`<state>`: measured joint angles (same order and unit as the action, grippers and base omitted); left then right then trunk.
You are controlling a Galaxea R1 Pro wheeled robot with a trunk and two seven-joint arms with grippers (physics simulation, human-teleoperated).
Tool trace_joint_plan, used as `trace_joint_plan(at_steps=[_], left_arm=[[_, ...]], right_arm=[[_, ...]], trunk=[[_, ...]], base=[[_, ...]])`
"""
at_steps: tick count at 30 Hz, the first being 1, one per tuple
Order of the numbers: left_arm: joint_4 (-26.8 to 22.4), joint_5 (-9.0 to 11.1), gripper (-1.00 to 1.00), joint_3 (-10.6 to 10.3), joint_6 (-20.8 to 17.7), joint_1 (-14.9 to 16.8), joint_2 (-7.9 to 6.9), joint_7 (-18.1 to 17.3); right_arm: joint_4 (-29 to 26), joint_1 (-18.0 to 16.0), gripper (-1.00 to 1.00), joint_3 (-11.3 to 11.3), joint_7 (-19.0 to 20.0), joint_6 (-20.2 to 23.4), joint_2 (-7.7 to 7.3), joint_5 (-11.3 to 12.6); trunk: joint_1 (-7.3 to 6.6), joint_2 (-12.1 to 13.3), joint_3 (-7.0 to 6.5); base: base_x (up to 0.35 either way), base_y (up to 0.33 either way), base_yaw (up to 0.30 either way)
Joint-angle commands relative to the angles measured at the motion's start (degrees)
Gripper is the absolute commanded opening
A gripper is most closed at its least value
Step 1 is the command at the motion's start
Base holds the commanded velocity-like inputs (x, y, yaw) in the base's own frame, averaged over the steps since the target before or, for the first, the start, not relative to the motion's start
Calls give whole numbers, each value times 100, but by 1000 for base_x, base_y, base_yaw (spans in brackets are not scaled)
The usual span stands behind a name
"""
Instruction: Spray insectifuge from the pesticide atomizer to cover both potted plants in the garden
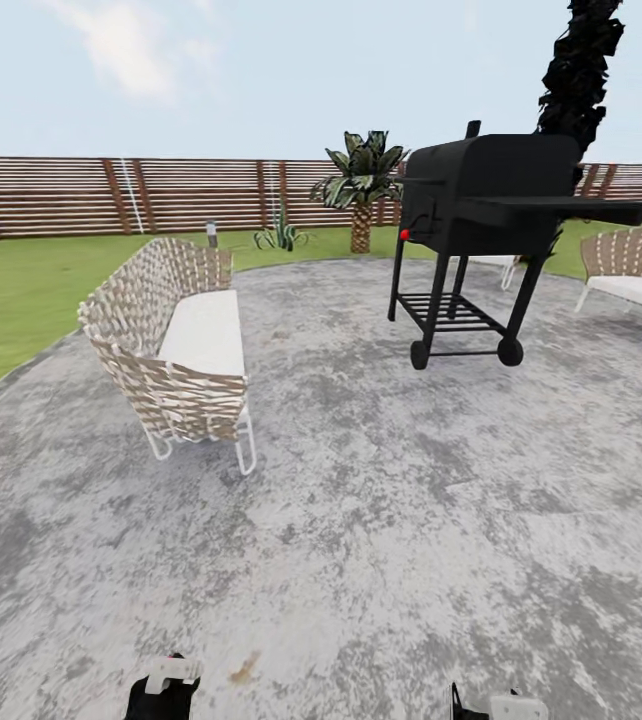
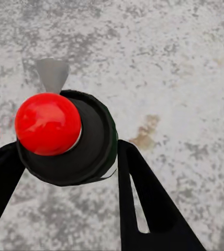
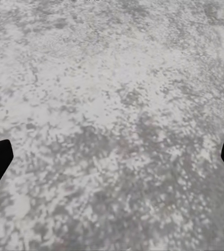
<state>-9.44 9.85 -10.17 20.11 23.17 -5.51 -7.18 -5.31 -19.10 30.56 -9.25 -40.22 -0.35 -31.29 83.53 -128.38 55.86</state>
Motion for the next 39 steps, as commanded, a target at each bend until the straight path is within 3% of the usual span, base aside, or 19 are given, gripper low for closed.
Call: trace_joint_plan(at_steps=[1,21,39], left_arm=[[4,59,-100,-38,16,3,-4,-22],[4,59,-100,-38,14,3,-5,-22],[8,61,-100,-37,11,3,-8,-20]], right_arm=[[11,-6,100,20,-42,-12,0,-61],[10,-6,100,20,-42,-12,0,-61],[4,-6,100,20,-35,-17,8,-61]], trunk=[[2,-2,5],[2,-2,5],[2,-2,5]], base=[[280,-167,-271],[290,-167,-206],[323,-98,-12]])
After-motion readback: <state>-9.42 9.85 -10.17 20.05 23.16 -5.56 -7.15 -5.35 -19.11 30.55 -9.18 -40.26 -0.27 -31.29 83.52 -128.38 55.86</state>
